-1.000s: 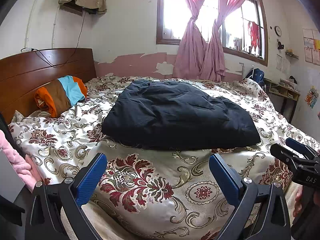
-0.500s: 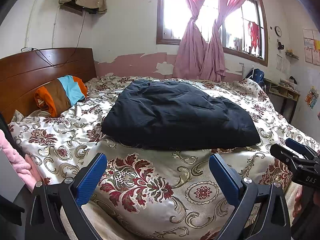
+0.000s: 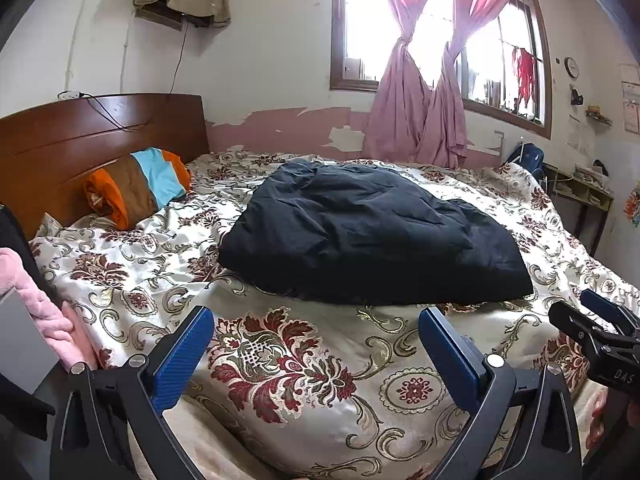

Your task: Fold large clothes

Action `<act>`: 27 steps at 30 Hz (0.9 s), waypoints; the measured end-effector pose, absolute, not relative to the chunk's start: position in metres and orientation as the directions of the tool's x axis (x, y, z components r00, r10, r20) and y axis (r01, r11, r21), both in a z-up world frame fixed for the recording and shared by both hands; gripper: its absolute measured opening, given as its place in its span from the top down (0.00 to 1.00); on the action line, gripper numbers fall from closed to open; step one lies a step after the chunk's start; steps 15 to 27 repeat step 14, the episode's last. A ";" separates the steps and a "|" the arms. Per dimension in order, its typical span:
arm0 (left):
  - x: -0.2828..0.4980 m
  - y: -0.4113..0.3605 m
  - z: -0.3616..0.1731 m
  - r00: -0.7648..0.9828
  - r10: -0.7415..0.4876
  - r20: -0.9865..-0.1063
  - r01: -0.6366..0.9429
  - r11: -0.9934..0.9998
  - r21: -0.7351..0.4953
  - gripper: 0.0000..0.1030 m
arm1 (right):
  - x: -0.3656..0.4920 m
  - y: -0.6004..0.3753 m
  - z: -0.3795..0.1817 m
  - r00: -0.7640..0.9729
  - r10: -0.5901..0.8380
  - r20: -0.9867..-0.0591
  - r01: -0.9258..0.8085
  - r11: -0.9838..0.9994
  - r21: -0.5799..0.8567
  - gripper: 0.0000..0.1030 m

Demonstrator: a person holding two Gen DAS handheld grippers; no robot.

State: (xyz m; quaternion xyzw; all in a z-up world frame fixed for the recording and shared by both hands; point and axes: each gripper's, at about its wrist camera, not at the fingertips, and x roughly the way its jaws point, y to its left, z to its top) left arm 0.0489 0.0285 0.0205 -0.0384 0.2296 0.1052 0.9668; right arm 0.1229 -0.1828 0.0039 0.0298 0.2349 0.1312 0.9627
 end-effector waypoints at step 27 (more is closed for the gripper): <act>0.049 0.029 0.019 0.872 0.184 -0.454 -0.221 0.975 -0.028 0.00 | 0.122 -0.181 0.003 0.854 0.267 -0.447 -0.238 0.964 0.121 0.03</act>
